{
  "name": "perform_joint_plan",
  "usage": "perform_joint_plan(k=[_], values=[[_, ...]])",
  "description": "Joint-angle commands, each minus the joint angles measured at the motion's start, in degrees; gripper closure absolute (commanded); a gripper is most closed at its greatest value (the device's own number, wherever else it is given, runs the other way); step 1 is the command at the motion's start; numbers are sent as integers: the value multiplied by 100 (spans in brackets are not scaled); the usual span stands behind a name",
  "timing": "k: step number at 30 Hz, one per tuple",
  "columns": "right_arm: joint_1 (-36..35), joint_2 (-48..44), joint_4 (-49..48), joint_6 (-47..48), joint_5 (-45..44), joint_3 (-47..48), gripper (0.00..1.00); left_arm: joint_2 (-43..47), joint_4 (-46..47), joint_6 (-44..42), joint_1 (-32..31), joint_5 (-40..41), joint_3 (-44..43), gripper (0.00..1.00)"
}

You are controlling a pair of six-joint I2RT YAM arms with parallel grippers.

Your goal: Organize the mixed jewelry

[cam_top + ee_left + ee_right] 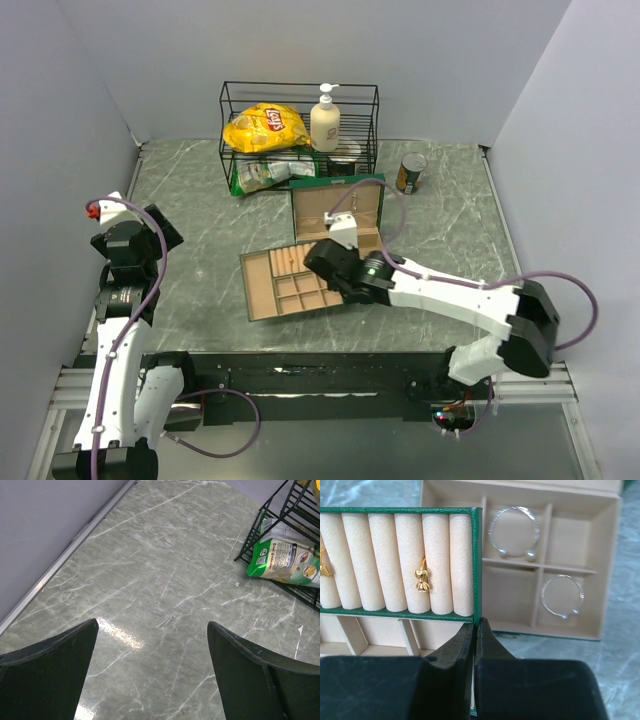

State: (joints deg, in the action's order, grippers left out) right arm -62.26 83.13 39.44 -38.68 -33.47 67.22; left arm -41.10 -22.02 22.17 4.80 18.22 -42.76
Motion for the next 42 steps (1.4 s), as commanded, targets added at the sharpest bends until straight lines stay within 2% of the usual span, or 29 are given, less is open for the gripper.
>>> perform_joint_plan(k=[1,5,10,15,30,42], values=[[47,-964,-418,-18,-538,-454,100,-29,110,-108,21,-274,-118,4],[424,-1790,-648,114,-248,-938,100,-134,154,-204,21,-529,-92,4],[1232,-2274,-516,395,243,-1114,100,-249,154,-213,21,-714,-109,4],[1690,-2670,-481,782,587,-1290,100,-302,172,-266,30,-864,-101,4],[3131,-2609,-569,1951,2028,-1554,100,-363,251,-301,21,-1180,-92,4],[3571,-2425,-270,2391,2776,-1422,100,-513,286,-345,21,-1664,-101,4]])
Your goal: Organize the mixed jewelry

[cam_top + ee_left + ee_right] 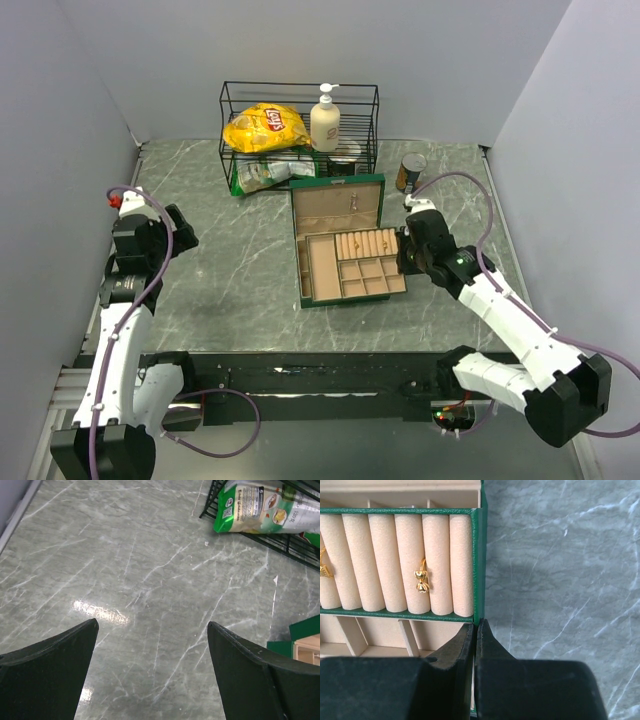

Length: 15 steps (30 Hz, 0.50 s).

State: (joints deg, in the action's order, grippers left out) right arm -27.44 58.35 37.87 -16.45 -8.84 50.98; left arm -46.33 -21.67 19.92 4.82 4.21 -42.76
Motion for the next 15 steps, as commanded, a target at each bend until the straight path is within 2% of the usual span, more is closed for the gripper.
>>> perform_joint_plan(k=[1,15], values=[[125,89,-104,186,330,219,100,10,251,-111,10,-271,-101,4],[362,826,-350,300,682,254,100,-43,234,-129,28,-263,-83,4]])
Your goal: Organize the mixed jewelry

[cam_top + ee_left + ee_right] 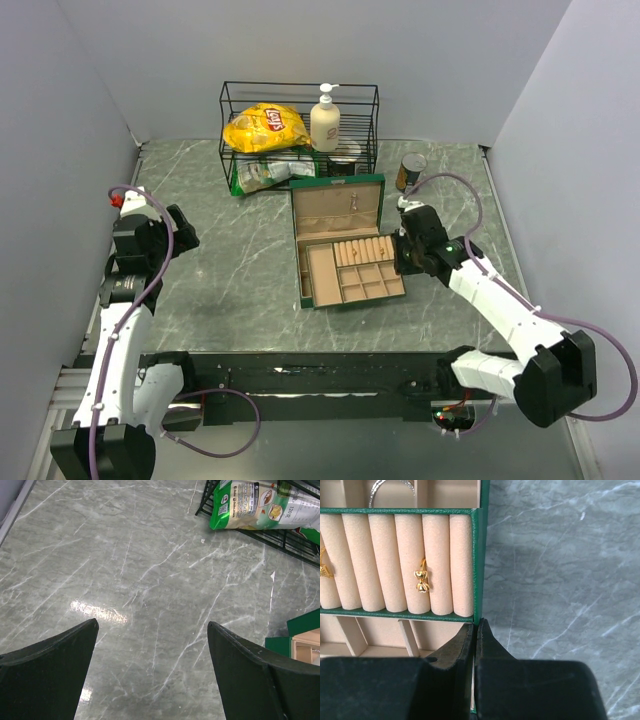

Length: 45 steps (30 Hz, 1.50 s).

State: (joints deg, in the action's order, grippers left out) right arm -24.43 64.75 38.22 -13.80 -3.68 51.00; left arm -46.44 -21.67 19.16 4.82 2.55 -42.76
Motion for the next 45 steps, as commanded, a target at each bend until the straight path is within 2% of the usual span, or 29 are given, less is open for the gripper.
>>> perform_joint_plan(k=[1,20,45], values=[[61,239,-403,36,192,270,100,-41,234,-52,19,-105,-83,4],[105,1575,-385,-211,8,973,100,-155,234,-61,19,-114,-92,4],[113,2068,-666,-536,-89,1034,100,-226,251,-70,19,-176,-109,4]])
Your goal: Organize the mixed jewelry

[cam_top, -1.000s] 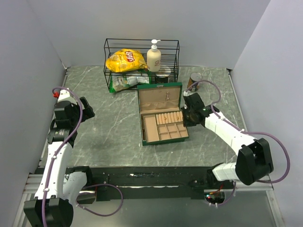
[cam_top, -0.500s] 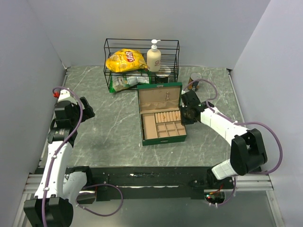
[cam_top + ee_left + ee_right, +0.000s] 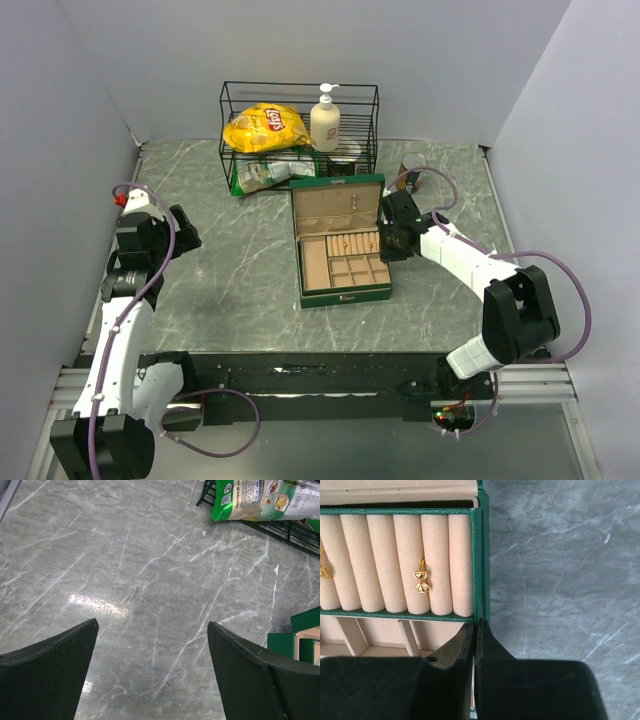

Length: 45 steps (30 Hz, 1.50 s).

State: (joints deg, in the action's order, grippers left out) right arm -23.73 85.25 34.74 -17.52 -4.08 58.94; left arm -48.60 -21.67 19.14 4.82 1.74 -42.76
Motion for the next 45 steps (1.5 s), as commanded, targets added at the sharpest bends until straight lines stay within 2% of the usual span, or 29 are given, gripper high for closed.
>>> perform_joint_plan(k=[1,13,31,45], values=[[43,35,-310,-164,-41,241,100,-9,251,-68,19,-86,-118,4],[26,114,-398,126,381,206,100,43,269,-103,19,-130,-92,4],[26,97,138,266,188,417,100,26,251,-94,19,-130,-101,4],[26,202,42,205,144,312,100,-9,260,-94,19,-130,-101,4]])
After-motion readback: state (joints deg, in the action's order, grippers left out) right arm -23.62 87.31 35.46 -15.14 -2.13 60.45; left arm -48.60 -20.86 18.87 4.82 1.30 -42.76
